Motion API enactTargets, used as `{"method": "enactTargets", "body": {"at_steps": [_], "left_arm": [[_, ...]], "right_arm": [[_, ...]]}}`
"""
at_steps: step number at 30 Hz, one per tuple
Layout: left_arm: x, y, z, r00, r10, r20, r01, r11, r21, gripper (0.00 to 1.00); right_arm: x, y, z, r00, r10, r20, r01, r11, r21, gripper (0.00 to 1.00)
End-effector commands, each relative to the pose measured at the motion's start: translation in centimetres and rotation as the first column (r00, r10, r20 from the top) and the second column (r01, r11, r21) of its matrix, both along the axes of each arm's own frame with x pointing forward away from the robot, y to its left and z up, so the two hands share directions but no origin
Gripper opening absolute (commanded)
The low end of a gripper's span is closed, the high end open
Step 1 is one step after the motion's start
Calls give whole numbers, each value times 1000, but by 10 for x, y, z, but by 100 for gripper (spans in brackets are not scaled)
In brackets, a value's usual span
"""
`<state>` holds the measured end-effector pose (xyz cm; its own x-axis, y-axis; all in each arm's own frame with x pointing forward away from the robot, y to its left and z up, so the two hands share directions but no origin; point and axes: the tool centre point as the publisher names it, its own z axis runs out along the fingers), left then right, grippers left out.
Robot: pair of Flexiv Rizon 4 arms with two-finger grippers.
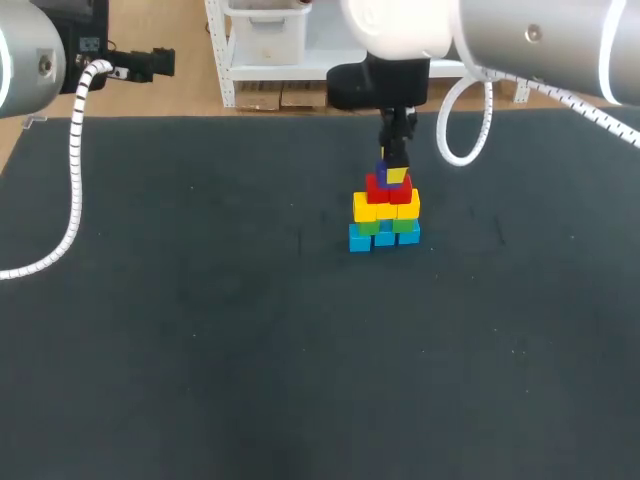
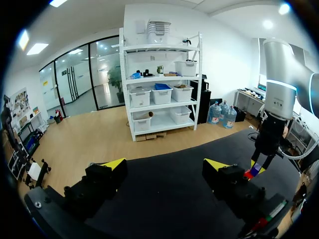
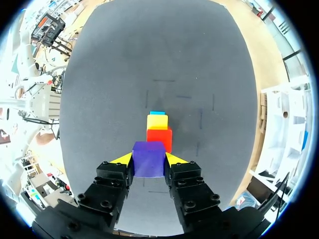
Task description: Place the blue cubes, place green cubes on the blue cubes, place the yellow cubes on the green cubes, then place the red cubes on the yellow cubes, and place purple cube on the red cubes.
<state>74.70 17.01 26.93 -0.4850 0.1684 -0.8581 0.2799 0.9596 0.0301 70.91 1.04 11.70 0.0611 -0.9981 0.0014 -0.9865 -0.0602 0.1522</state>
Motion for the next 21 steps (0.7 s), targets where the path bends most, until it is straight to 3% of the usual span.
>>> {"method": "enactTargets", "body": {"at_steps": [1,9,12,14,15,16,21], "left_arm": [[1,2,0,1000,-8,-3,8,1000,-3,100],[1,2,0,1000,-8,-3,8,1000,-3,100],[1,2,0,1000,-8,-3,8,1000,-3,100],[1,2,0,1000,-8,-3,8,1000,-3,100],[1,2,0,1000,-8,-3,8,1000,-3,100],[1,2,0,1000,-8,-3,8,1000,-3,100],[1,2,0,1000,-8,-3,8,1000,-3,100]], "right_arm": [[-2,0,0,1000,2,3,-2,1000,0,26],[-3,0,0,1000,5,4,-5,1000,-5,32],[-3,-1,-1,1000,6,5,-6,1000,-8,38],[-3,-1,-1,1000,6,6,-6,1000,-9,47],[-4,-1,-1,1000,5,6,-5,1000,-9,76],[-4,-1,-1,1000,5,6,-5,1000,-9,85],[-4,-1,-1,1000,5,5,-5,1000,-7,100]]}}
